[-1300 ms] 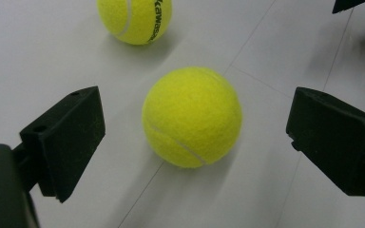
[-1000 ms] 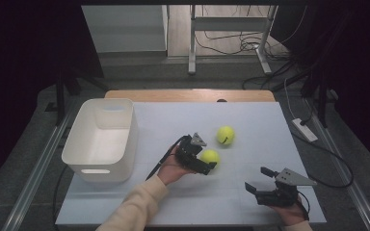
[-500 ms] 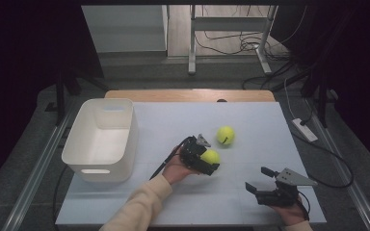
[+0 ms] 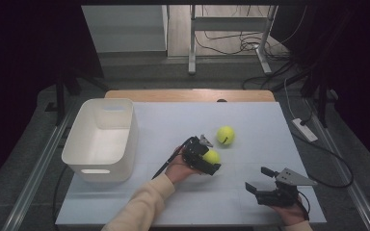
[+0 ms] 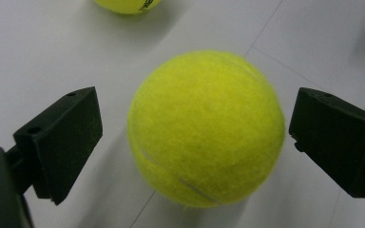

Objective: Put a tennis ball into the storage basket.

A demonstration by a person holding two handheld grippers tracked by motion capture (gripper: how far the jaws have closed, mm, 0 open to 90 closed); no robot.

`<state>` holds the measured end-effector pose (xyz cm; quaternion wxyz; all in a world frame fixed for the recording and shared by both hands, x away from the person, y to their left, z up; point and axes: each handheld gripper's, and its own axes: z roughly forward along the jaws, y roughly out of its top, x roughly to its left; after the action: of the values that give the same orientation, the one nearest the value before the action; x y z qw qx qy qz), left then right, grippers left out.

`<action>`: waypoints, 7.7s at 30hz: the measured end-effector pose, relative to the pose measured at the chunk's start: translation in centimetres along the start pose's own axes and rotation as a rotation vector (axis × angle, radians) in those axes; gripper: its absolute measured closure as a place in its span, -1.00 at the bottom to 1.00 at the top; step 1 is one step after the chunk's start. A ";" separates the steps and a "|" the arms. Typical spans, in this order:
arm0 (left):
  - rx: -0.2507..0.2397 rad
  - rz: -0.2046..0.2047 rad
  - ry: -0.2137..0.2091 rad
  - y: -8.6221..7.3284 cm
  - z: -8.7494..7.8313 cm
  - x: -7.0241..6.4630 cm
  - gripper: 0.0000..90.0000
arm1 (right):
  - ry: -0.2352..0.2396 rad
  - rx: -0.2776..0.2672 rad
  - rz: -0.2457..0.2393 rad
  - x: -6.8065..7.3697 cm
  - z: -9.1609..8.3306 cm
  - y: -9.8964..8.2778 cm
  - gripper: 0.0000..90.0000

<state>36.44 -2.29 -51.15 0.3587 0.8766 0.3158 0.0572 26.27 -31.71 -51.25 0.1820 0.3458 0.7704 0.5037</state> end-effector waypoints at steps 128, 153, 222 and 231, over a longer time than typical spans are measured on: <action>-0.313 -0.065 0.053 -1.0 -13.4 2.6 -0.41 | -0.015 0.000 0.002 0.1 0.0 0.0 -0.75; -0.368 -0.091 0.102 -1.1 -16.1 3.5 -0.41 | -0.017 -0.003 -0.001 0.1 0.0 0.1 -0.75; -0.384 -0.195 0.248 -2.6 -21.4 8.0 -0.41 | -0.029 0.000 0.003 0.0 0.0 0.0 -0.75; -0.377 -0.215 0.270 -2.8 -21.8 8.6 -0.41 | -0.029 0.000 0.002 0.0 0.0 0.0 -0.74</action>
<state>34.72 17.28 -38.06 0.4744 0.7400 0.4358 0.1933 26.29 -31.67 -51.23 0.1925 0.3538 0.7674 0.4990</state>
